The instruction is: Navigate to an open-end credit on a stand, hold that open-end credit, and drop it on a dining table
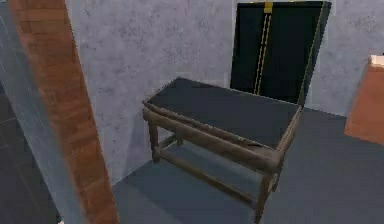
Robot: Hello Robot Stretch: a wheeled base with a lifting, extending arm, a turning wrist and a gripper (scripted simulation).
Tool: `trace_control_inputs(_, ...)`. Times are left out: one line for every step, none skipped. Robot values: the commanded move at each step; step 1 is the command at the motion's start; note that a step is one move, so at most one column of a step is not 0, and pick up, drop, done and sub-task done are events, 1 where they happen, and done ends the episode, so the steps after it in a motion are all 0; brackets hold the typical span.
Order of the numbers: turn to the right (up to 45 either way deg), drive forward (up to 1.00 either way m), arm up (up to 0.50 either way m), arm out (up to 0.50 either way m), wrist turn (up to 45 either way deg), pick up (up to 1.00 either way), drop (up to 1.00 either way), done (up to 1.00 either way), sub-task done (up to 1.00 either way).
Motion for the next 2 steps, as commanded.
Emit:
trace_control_inputs(-45.0, 0.0, 0.0, 0.0, 0.0, 0.0, 0.0, 0.0, 0.0)
trace_control_inputs(-24.0, 0.0, 0.0, 0.0, 0.0, 0.0, 0.0, 0.0, 0.0)
